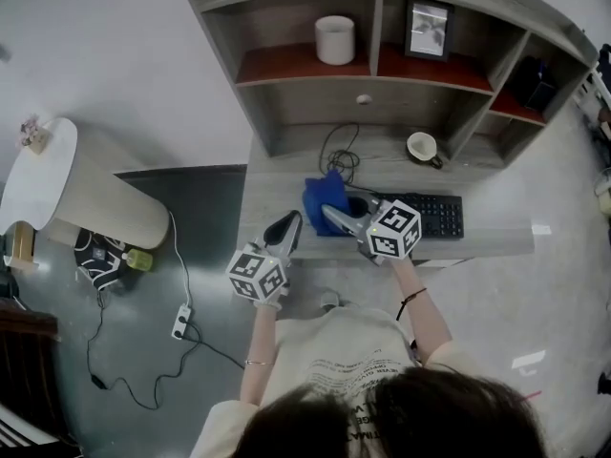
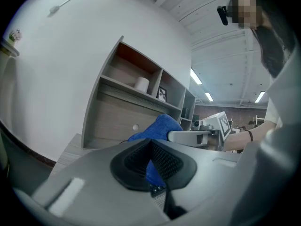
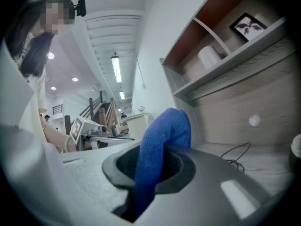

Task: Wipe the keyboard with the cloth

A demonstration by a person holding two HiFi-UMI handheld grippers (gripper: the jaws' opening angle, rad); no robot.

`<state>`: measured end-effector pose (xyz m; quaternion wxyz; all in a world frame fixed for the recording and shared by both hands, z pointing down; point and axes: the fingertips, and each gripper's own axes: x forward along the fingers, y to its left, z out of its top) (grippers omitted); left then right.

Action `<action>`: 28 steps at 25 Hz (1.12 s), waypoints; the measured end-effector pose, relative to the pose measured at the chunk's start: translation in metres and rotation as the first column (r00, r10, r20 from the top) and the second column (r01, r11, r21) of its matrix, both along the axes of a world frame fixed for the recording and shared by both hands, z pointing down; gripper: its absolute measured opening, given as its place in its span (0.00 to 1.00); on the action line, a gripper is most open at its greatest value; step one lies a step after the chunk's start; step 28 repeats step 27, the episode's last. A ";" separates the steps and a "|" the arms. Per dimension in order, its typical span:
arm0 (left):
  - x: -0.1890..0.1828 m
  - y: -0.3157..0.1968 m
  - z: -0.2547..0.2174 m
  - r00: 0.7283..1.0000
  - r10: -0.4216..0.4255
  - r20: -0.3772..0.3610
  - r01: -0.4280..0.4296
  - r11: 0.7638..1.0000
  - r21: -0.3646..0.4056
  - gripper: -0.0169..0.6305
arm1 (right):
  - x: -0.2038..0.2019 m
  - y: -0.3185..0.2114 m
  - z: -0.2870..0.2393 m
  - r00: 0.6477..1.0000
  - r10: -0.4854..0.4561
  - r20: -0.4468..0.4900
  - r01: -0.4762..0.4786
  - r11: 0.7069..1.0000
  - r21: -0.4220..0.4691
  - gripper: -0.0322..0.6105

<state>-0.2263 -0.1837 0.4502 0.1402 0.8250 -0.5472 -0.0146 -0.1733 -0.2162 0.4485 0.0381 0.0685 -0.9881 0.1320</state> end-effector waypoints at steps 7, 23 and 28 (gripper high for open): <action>0.011 0.001 -0.011 1.000 0.009 0.030 -0.010 0.999 0.050 0.02 | 0.010 0.002 -0.013 1.000 -0.010 0.022 0.009 0.999 0.049 0.13; 0.023 0.001 -0.016 0.999 -0.016 0.043 0.012 0.997 0.080 0.02 | 0.019 0.004 -0.016 0.999 -0.023 0.038 0.020 0.998 0.065 0.13; 0.026 0.002 -0.013 0.999 -0.014 0.042 0.011 0.997 0.071 0.02 | 0.021 0.005 -0.014 0.999 -0.017 0.048 0.015 0.999 0.051 0.13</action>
